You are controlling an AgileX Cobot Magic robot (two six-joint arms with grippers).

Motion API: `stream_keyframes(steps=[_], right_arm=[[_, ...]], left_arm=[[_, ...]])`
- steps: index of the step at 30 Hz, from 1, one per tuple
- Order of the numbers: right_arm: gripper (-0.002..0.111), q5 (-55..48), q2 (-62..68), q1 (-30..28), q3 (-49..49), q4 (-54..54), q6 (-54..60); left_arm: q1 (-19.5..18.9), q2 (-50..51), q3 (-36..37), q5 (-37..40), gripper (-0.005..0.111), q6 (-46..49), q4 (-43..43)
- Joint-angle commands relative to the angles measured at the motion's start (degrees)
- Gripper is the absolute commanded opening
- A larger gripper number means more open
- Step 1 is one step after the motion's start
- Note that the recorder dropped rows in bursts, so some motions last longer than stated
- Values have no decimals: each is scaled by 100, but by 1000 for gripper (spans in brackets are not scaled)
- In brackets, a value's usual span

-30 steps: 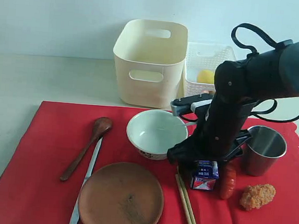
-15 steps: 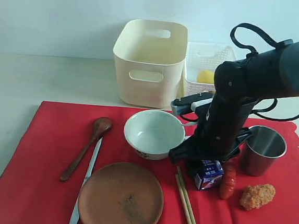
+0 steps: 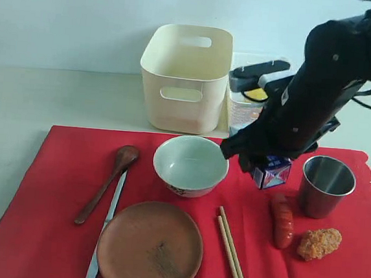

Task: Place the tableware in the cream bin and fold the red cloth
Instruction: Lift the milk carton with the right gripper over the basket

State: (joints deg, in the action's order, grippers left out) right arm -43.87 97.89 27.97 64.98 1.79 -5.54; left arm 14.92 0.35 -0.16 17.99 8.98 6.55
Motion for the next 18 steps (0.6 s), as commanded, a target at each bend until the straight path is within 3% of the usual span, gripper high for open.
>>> stream_keyframes(steps=[1,8,18], right_arm=[[0,68,-708,-85,26,84,-115],[0,356,-1350,-700,26,14,-154],[0,1306,-844,-1717,327,-653,589]], left_arm=[[-19,-35,16,-39,0,6,-4],[-19,-35,16,-39,0,6,-4],[-19,-35,16,-39,0,6,-4]])
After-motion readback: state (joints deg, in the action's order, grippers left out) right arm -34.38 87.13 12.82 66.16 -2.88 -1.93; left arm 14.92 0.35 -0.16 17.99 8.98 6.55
